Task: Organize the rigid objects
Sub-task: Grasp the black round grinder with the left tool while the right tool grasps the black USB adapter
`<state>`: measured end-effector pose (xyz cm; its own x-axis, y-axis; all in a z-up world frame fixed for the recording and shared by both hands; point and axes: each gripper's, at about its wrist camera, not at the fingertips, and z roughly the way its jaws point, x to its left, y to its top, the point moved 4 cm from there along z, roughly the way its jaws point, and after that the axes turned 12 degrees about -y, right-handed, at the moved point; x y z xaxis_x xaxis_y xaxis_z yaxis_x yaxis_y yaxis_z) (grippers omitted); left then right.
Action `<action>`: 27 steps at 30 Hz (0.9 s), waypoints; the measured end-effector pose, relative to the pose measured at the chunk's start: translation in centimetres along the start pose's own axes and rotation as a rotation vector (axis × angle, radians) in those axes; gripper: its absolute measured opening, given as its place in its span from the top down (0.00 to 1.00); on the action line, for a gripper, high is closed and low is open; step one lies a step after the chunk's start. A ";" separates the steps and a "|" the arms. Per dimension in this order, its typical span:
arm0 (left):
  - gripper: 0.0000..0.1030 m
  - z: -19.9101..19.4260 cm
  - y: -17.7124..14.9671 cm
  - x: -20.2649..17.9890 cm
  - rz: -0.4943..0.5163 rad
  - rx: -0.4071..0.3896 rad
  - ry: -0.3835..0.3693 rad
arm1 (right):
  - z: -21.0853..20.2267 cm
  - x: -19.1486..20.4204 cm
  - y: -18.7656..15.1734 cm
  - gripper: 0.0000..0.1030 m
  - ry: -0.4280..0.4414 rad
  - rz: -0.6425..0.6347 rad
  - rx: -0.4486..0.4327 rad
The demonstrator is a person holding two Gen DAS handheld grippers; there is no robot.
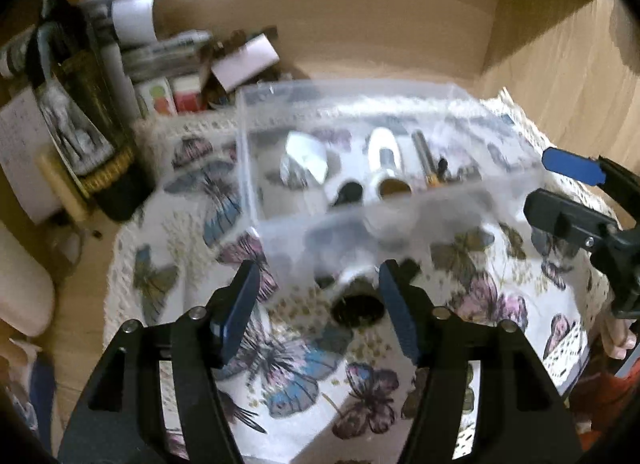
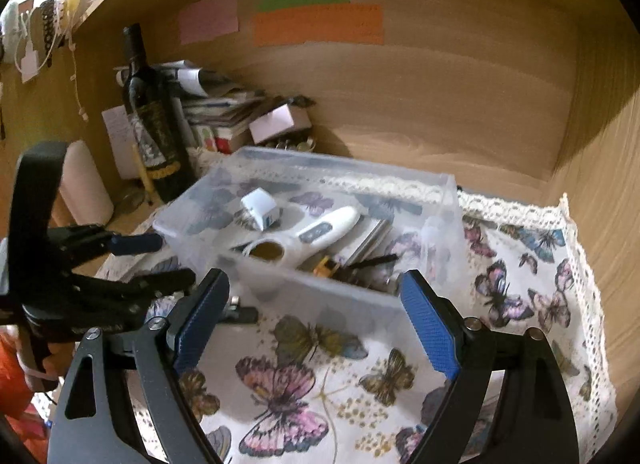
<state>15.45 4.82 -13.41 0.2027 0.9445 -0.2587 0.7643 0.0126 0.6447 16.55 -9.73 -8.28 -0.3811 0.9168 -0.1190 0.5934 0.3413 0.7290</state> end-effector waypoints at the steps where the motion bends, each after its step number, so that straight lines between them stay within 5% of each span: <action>1: 0.40 0.4 -0.3 -0.1 -0.003 0.014 -0.011 | 0.0 0.1 -0.3 0.16 0.003 -0.003 0.007; 4: 0.45 1.3 -0.8 -0.4 -0.008 0.044 -0.038 | 0.4 0.5 -1.2 0.17 0.012 -0.014 0.027; 8: 0.68 2.5 -1.3 -0.8 -0.006 0.086 -0.077 | 1.3 1.6 -2.2 0.18 0.045 -0.031 0.068; 19: 0.68 -2.1 -1.8 1.9 -0.039 -0.025 -0.044 | 4.6 6.3 -2.8 0.26 0.107 -0.105 0.168; 27: 0.68 -4.3 -2.1 2.9 -0.053 -0.071 -0.047 | 7.1 8.3 -3.3 0.60 0.078 -0.163 0.230</action>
<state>11.86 8.97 -12.44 0.1929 0.9253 -0.3264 0.7299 0.0870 0.6780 16.45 -1.83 -16.48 -0.5327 0.8303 -0.1637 0.6615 0.5291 0.5314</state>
